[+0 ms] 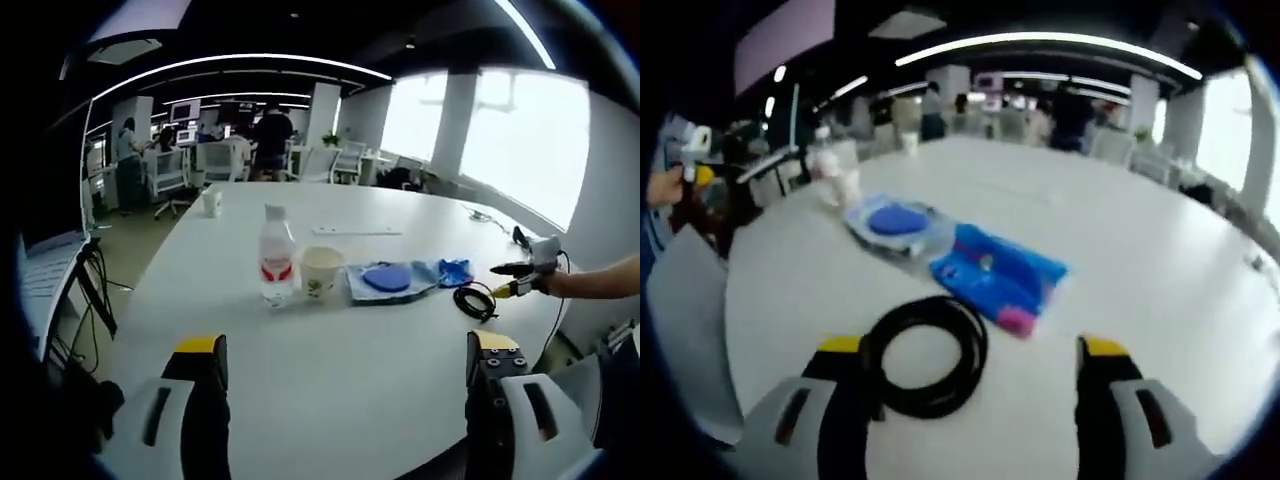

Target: Arrange the tabletop items into an orderly group along one side of the table until the central work area is clear of visible clutter.

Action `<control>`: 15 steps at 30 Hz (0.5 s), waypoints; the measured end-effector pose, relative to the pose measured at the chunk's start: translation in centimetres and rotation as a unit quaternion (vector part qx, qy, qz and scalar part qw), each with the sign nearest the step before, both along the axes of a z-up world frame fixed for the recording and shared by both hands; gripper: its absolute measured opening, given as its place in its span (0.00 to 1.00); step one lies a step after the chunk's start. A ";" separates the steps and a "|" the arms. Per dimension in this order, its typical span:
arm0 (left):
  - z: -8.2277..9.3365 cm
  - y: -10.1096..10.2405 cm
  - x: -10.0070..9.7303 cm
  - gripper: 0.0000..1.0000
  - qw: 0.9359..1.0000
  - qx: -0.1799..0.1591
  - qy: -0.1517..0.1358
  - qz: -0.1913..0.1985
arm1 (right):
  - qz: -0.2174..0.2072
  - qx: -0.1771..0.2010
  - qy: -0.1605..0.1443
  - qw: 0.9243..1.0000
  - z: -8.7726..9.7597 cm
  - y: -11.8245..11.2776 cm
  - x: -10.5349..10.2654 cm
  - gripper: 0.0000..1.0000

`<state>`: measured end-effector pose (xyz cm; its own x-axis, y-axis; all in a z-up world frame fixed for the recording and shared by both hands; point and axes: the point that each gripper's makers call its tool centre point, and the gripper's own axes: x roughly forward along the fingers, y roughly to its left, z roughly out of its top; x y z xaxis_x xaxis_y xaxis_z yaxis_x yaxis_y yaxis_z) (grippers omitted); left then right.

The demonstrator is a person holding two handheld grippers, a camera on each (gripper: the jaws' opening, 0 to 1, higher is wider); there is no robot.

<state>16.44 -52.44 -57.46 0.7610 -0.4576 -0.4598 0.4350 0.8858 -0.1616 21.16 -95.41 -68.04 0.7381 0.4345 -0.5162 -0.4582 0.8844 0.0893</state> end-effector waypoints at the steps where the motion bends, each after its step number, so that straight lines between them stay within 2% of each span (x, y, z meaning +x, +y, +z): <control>1: 0.0 0.0 0.0 1.00 1.000 0.000 -0.001 0.000 | -0.005 0.010 -0.004 1.000 0.4 0.2 -0.1 0.97; 4: 0.4 0.3 0.0 1.00 1.000 -0.005 -0.007 0.005 | 0.002 0.012 -0.013 1.000 1.4 0.8 -1.0 1.00; 5: 0.2 0.8 0.1 0.99 1.000 -0.005 -0.001 0.016 | 0.005 0.012 -0.017 1.000 1.7 1.0 -1.2 1.00; 8: 0.3 1.5 0.3 0.97 0.999 -0.026 0.002 0.023 | 0.003 0.015 -0.022 1.000 2.9 1.2 -2.2 1.00; 10: 0.3 1.9 0.6 0.97 1.000 -0.026 0.003 0.013 | -0.005 0.018 -0.028 0.999 4.0 1.3 -3.1 1.00; 13: 0.7 2.2 1.5 1.00 1.000 -0.022 -0.010 -0.016 | -0.018 0.022 -0.044 0.999 5.8 1.9 -4.7 1.00; 15: 0.8 2.4 1.9 1.00 0.999 -0.030 -0.006 -0.024 | -0.029 0.028 -0.046 0.998 6.4 2.2 -5.6 1.00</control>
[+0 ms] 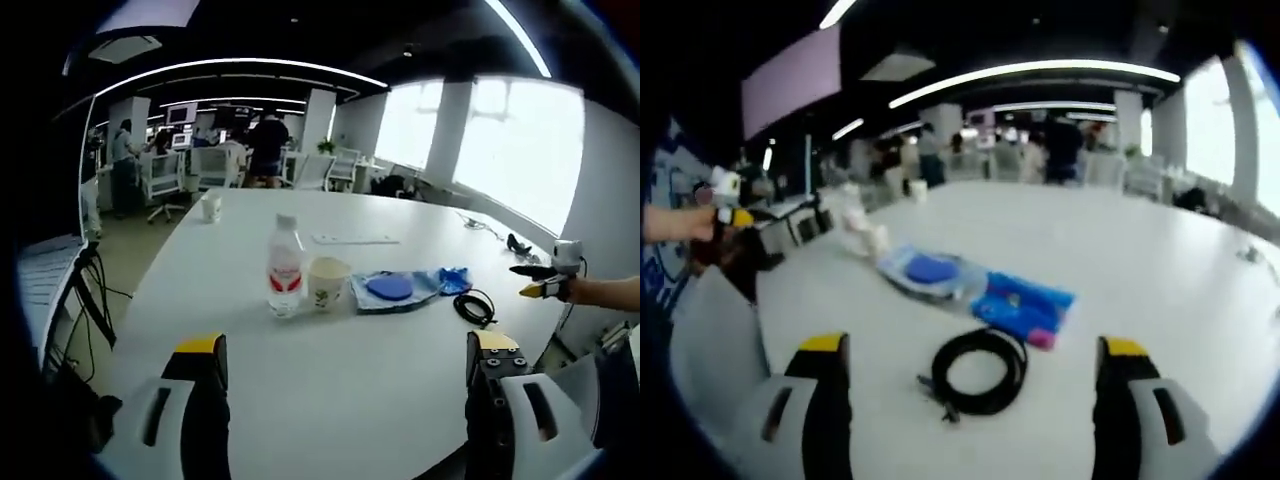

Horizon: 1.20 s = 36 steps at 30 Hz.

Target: Arrange the tabletop items into an orderly group along one side of the table until the central work area is clear of visible clutter.

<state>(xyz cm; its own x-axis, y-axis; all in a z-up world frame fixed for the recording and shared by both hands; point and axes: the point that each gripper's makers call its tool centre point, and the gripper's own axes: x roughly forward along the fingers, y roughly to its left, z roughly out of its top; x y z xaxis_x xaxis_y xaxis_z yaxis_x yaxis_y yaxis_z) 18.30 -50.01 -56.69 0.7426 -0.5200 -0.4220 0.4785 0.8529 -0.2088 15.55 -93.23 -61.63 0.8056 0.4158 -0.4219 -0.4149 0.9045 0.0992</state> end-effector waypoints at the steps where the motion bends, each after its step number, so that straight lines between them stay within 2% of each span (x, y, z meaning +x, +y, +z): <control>1: 0.2 0.0 0.2 1.00 1.000 -0.011 0.001 -0.008 | -0.011 0.003 -0.003 1.000 0.4 0.2 -0.6 1.00; 5: 0.5 0.5 0.4 1.00 0.999 -0.018 -0.003 -0.028 | -0.025 -0.002 0.000 1.000 0.7 1.1 -2.5 1.00; 10: 0.0 1.0 -0.1 1.00 0.998 -0.022 0.004 -0.051 | -0.048 -0.015 0.012 0.999 1.2 2.1 -5.2 1.00; 12: -0.5 1.0 -0.4 1.00 0.998 -0.009 0.005 -0.067 | -0.066 -0.010 0.006 0.998 1.8 2.1 -6.1 1.00; 16: -0.3 1.2 -0.8 1.00 0.998 -0.003 -0.001 -0.063 | -0.084 0.013 -0.006 0.996 2.7 1.9 -7.2 1.00; 19: 1.5 0.8 -1.1 1.00 0.998 -0.028 -0.025 -0.054 | -0.088 0.013 -0.003 0.996 2.8 1.5 -7.5 1.00; 21: 1.7 0.6 -1.2 1.00 0.998 -0.027 -0.027 -0.051 | -0.088 0.018 -0.010 0.996 3.4 0.6 -7.1 1.00; 25: 1.3 -0.1 -1.4 1.00 0.998 -0.022 -0.019 -0.052 | -0.083 0.015 -0.021 0.996 4.2 0.5 -6.5 1.00; 28: 0.5 -0.4 -1.7 1.00 0.998 0.005 -0.015 -0.064 | -0.080 0.020 -0.023 0.996 4.0 0.3 -6.0 0.99; 32: 1.1 -0.4 -2.0 1.00 0.998 -0.019 -0.015 -0.051 | -0.064 0.016 -0.019 0.998 4.0 0.9 -6.3 0.99; 36: 0.4 -0.4 -2.1 1.00 0.998 0.002 -0.010 -0.061 | -0.059 0.010 -0.022 0.998 3.7 1.0 -6.5 0.98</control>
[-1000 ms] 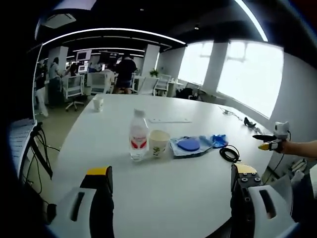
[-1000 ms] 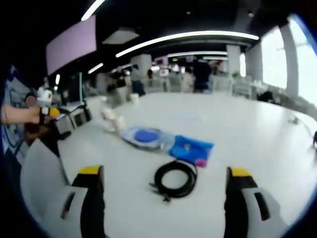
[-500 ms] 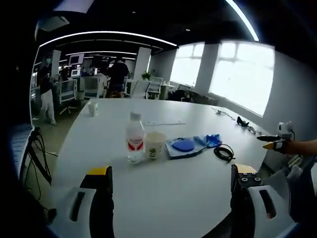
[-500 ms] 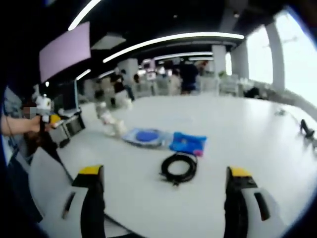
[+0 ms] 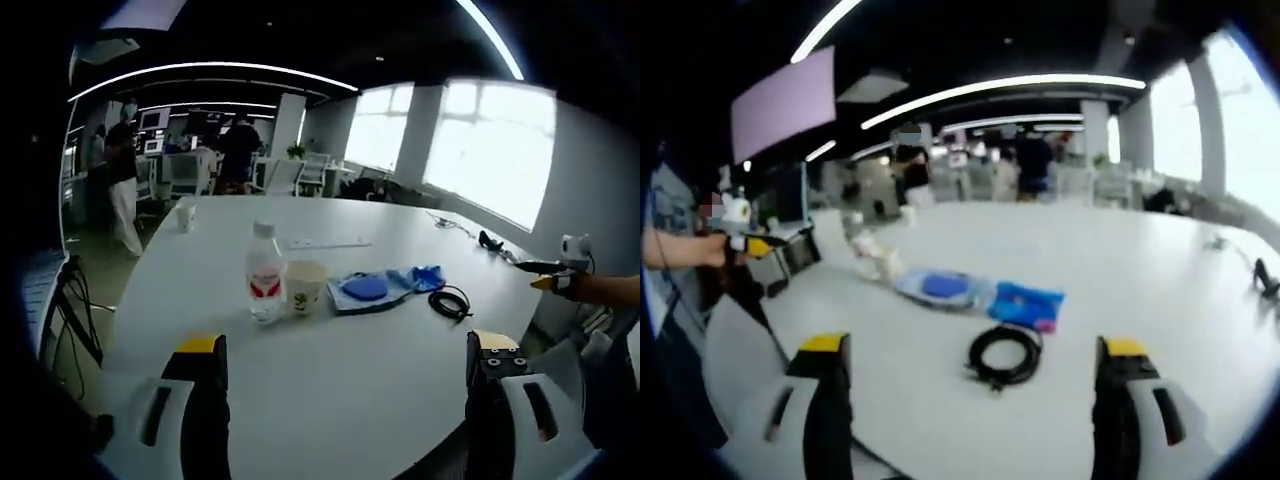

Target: Arrange the tabletop items into an orderly group along one side of the table until the central work area is clear of visible clutter.

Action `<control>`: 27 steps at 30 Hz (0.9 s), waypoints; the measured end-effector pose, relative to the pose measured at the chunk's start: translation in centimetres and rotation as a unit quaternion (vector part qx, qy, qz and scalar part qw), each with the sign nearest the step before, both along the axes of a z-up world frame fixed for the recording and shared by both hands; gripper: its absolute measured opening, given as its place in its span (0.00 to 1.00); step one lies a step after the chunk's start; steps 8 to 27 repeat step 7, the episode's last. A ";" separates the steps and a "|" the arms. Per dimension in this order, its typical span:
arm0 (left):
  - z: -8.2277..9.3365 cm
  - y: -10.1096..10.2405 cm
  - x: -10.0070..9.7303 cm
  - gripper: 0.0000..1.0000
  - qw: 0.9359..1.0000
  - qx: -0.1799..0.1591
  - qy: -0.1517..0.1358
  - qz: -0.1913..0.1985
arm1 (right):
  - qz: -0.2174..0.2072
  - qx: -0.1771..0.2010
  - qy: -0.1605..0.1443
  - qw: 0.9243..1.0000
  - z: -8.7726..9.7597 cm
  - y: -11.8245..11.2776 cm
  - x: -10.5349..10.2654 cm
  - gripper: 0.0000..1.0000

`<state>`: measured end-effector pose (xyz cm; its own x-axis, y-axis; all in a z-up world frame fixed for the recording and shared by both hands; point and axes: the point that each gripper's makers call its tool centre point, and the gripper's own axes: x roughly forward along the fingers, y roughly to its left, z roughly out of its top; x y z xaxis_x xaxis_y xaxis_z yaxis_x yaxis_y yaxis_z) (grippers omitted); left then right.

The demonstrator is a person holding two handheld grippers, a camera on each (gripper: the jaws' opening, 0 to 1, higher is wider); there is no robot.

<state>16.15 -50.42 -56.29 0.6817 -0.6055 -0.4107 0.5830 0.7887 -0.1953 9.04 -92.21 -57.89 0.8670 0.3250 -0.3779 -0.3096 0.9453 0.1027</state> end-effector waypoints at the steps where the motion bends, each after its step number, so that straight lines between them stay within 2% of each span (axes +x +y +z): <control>1: 0.0 0.0 0.0 1.00 1.000 -0.002 0.002 0.001 | -0.003 0.004 0.004 1.000 -0.3 -0.1 -0.2 0.98; 7: 0.2 0.0 -0.2 1.00 1.000 -0.007 -0.002 0.006 | -0.007 0.013 0.011 1.000 -1.0 -0.1 -0.5 0.96; 27: 0.2 0.0 -0.2 1.00 1.000 -0.007 -0.002 0.006 | -0.007 0.013 0.011 1.000 -1.0 -0.1 -0.5 0.96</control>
